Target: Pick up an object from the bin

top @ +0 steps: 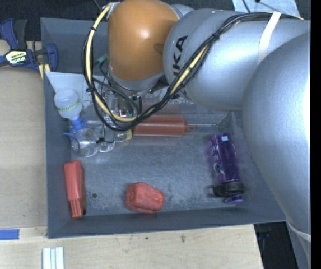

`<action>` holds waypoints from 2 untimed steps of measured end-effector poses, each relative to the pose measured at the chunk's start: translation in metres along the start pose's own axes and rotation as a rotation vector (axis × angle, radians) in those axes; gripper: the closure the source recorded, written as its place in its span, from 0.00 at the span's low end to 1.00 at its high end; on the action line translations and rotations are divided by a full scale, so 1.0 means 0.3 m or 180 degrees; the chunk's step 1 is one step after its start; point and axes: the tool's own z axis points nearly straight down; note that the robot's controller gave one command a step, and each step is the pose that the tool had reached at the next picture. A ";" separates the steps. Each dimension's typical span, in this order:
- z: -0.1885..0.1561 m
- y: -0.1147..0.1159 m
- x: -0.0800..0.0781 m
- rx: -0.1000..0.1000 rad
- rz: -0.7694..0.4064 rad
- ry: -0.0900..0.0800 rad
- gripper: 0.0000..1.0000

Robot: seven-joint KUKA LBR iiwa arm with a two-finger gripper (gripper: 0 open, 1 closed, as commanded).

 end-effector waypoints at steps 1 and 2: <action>-0.019 -0.004 -0.005 -0.0005 0.0010 -0.0025 0.00; 0.145 -0.066 0.008 -0.0005 -0.0783 -0.0047 0.00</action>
Offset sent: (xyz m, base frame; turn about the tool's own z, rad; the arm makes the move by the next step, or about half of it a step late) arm -0.0069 -0.0307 -0.0708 -0.3523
